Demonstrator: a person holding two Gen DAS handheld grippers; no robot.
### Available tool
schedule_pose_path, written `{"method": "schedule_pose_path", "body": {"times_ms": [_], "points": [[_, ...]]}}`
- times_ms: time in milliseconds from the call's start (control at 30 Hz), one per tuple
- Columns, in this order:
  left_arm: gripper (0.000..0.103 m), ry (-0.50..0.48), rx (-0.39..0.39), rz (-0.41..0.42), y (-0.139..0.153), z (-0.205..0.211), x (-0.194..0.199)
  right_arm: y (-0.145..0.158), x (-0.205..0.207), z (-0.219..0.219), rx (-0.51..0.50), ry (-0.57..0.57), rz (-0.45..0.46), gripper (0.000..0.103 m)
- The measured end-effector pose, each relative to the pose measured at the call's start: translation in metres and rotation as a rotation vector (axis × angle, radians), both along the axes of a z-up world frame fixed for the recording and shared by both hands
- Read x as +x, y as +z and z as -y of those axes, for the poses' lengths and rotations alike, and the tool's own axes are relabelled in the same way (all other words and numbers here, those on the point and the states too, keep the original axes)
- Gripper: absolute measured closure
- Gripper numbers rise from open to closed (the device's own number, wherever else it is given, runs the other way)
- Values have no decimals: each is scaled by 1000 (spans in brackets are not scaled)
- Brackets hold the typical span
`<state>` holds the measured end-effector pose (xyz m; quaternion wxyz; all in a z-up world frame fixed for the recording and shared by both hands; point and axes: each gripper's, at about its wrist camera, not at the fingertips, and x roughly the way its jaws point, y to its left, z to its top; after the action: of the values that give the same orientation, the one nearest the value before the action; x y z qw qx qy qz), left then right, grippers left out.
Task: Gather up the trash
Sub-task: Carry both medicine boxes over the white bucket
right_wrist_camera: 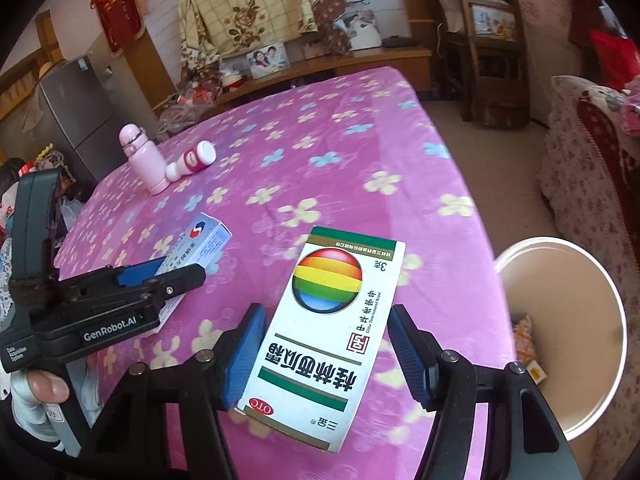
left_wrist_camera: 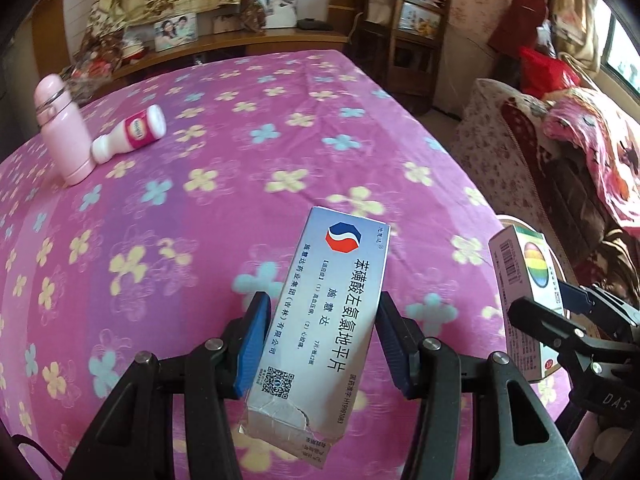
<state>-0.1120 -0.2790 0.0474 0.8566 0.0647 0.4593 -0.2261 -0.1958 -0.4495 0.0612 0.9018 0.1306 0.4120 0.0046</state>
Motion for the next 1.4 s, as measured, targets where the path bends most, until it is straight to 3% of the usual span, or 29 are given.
{"method": "schedule_pose_path", "body": {"times_ms": [900,1400], "points": [[48,-283,-41,-38,8,169,-51,-2,-83,157,-17,-312,-11,37],[48,-325,-70,-104,-5,214,-51,-33,-91,203,1,-402,-64,37]]}}
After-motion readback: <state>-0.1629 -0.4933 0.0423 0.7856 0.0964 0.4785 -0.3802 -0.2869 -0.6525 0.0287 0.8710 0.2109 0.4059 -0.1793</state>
